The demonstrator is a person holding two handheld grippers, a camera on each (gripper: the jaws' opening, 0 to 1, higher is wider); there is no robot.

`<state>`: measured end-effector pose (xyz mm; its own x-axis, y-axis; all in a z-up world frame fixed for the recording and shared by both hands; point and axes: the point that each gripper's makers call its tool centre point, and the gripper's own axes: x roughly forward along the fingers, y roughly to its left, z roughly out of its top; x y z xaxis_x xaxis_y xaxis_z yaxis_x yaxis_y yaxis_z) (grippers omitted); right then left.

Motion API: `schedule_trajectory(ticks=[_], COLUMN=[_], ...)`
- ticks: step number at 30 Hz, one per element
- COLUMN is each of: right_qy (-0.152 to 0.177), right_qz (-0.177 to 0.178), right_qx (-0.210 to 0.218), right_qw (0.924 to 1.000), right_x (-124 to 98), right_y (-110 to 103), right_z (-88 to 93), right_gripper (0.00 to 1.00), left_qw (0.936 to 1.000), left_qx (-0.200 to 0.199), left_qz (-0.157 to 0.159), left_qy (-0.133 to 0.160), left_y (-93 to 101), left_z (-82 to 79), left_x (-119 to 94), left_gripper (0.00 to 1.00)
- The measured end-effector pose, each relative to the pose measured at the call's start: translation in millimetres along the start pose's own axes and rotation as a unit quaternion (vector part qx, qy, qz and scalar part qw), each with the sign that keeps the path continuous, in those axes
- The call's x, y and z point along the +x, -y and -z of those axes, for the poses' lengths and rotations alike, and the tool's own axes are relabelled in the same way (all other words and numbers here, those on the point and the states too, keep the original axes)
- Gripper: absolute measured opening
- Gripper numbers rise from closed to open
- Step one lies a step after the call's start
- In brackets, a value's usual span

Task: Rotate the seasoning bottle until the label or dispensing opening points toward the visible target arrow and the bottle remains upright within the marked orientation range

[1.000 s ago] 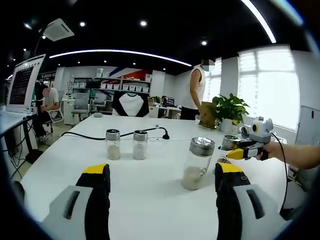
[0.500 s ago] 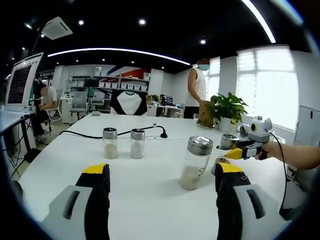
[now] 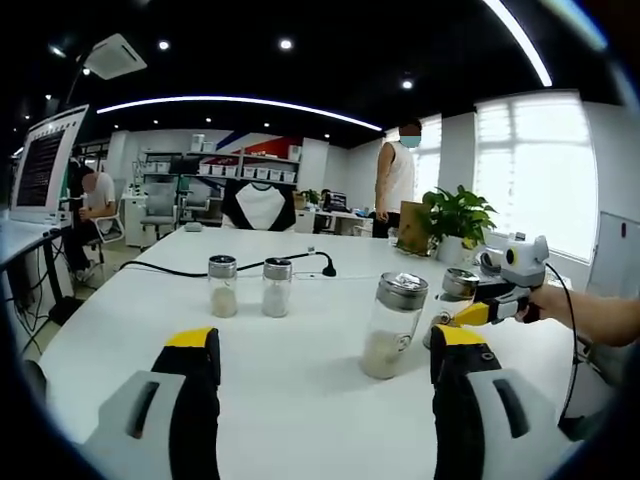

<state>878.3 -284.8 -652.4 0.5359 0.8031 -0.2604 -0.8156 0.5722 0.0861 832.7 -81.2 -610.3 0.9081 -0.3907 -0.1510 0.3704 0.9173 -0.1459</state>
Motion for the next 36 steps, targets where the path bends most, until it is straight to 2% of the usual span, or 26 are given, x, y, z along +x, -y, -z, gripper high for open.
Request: schedule_trajectory(ticks=[5,8,10,14,18,21,23,26,29,33,34,36], right_qy=[-0.008,0.003,0.014,0.040,0.060,0.061,0.064,0.045,0.049,0.035,0.025,0.026], right_qz=[0.050,0.072,0.101,0.111,0.139,0.163,0.194,0.240,0.260,0.314,0.333,0.349], right_qx=[0.003,0.025,0.031,0.057,0.090,0.103,0.093,0.081,0.080,0.073,0.074,0.078], right_qw=[0.9987,0.9971,0.9943,0.9913,0.9844,0.9794,0.9744,0.9662,0.9611,0.9459,0.9396,0.9333], right_x=[-2,-4,-6,-7,-7,-5,-5,-2,3,1,-1,-1], right_y=[8,6,9,5,7,5,7,10,9,17,21,27], right_z=[3.5,0.6,-3.5,-11.6,-15.2,-14.3,-15.8,-12.2,-14.2,-10.7,-7.4,-6.4], right_gripper=[0.58,0.62,0.63,0.63,0.60,0.59,0.59,0.58,0.57,0.56,0.55,0.54], left_qw=[1.0000,1.0000,1.0000,1.0000,0.9999,0.9999,0.9999,0.9999,0.9999,0.9998,0.9998,0.9998], left_qx=[0.002,0.000,-0.001,-0.008,-0.008,-0.012,-0.011,-0.014,-0.014,-0.016,-0.016,-0.017], left_qz=[0.002,0.003,0.002,0.004,0.007,0.008,0.006,0.005,0.005,0.006,0.005,0.005], left_qy=[-0.001,0.000,-0.001,0.000,0.004,0.006,0.006,0.006,0.005,0.006,0.006,0.006], left_y=[1.3,1.8,1.2,1.3,3.6,3.7,2.8,1.8,2.0,2.3,2.3,1.6], left_z=[0.5,0.7,1.6,1.9,-0.9,-1.0,-0.8,0.5,1.1,1.3,1.4,2.1], left_x=[0,0,0,0,-1,-2,-2,-3,-3,-3,-4,-4], left_gripper=[0.91,0.91,0.91,0.91,0.91,0.91,0.91,0.91,0.91,0.91,0.91,0.91])
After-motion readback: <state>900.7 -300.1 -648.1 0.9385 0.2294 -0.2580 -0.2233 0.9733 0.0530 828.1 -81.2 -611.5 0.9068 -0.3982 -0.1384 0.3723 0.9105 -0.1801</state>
